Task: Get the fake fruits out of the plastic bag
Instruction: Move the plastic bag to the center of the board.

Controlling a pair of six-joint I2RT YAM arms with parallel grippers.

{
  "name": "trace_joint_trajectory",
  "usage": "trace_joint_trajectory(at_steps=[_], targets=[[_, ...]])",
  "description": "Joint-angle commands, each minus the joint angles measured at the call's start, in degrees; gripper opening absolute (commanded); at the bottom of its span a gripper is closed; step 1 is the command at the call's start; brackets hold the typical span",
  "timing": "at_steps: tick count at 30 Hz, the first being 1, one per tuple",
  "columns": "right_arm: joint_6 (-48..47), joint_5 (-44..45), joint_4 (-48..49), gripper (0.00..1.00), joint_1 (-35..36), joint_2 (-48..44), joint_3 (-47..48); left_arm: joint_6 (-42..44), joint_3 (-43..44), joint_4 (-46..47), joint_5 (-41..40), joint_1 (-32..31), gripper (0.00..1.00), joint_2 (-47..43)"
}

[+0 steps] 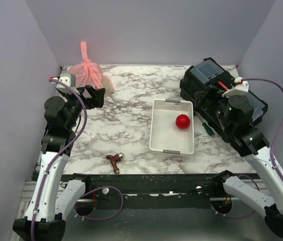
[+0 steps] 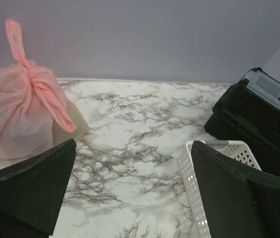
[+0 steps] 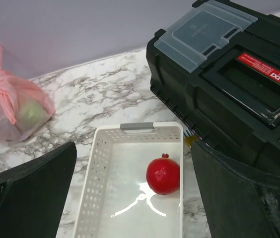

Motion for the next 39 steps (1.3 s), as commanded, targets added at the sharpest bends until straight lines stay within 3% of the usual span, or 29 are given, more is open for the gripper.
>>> trace_joint_trajectory(at_steps=[1, 15, 25, 31, 35, 39], targets=[[2.7, 0.6, -3.8, 1.0, -0.2, -1.0, -0.5, -2.6, 1.4, 0.6, 5.0, 0.1, 0.99, 2.0], [6.0, -4.6, -3.7, 1.0, -0.1, 2.9, -2.0, -3.2, 5.0, -5.2, 2.9, 0.3, 0.99, 9.0], [10.8, -25.0, 6.5, 1.0, -0.2, 3.0, -11.0, -7.5, 7.4, -8.7, 3.4, 3.5, 0.99, 16.2], [14.4, -31.2, 11.0, 1.0, -0.1, 3.3, -14.8, -10.1, 7.1, -8.5, 3.6, 5.9, 0.99, 21.9], [15.2, -33.8, 15.5, 1.0, -0.1, 1.6, -17.3, -14.0, 6.8, -7.2, 9.7, 9.0, 0.99, 27.7], [11.7, -35.2, 12.7, 1.0, -0.1, 2.4, -15.5, -20.1, 6.7, -3.7, 12.8, 11.1, 0.99, 34.0]])
